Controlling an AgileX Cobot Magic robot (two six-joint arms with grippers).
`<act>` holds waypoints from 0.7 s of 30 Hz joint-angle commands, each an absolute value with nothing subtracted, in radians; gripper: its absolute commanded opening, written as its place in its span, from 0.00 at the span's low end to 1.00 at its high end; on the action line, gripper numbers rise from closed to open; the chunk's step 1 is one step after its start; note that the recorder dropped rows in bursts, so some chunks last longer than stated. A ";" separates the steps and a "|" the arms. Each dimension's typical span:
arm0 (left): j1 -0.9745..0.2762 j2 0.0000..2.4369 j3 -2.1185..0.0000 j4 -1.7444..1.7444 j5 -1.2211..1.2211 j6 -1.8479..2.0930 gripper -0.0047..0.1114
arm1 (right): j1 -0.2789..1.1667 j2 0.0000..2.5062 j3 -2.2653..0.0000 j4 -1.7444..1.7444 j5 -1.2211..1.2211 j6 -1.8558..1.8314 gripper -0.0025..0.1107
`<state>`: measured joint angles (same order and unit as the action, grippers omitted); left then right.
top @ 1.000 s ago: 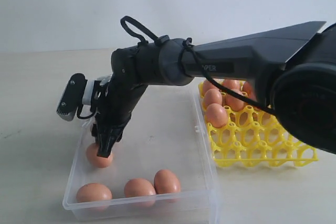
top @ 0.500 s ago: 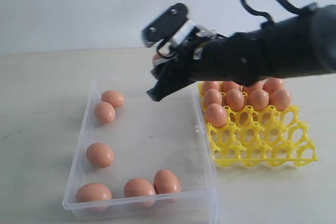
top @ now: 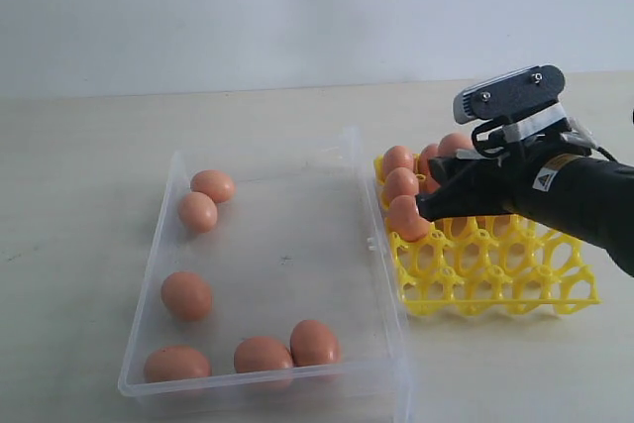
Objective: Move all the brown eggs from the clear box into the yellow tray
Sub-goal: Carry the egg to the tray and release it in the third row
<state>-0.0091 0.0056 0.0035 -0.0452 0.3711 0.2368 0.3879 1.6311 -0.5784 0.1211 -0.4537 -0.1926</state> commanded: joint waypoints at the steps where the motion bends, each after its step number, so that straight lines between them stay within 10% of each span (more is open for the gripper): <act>1: -0.012 0.000 0.000 -0.050 0.364 0.236 0.04 | 0.370 1.675 -0.572 0.086 -0.511 -0.128 0.02; 7: -0.012 0.000 0.000 -0.050 0.364 0.236 0.04 | 0.370 1.737 -0.574 0.086 -0.531 -0.078 0.05; 17: -0.012 0.000 0.000 -0.050 0.364 0.236 0.04 | 0.370 1.750 -0.574 0.127 -0.525 -0.078 0.48; 21: -0.012 0.000 0.000 -0.050 0.364 0.236 0.04 | 0.370 1.726 -0.574 0.132 -0.516 -0.078 0.50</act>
<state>-0.0091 0.0056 0.0035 -0.0452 0.3711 0.2368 0.3761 1.7486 -0.5756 0.1246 -0.5065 -0.0829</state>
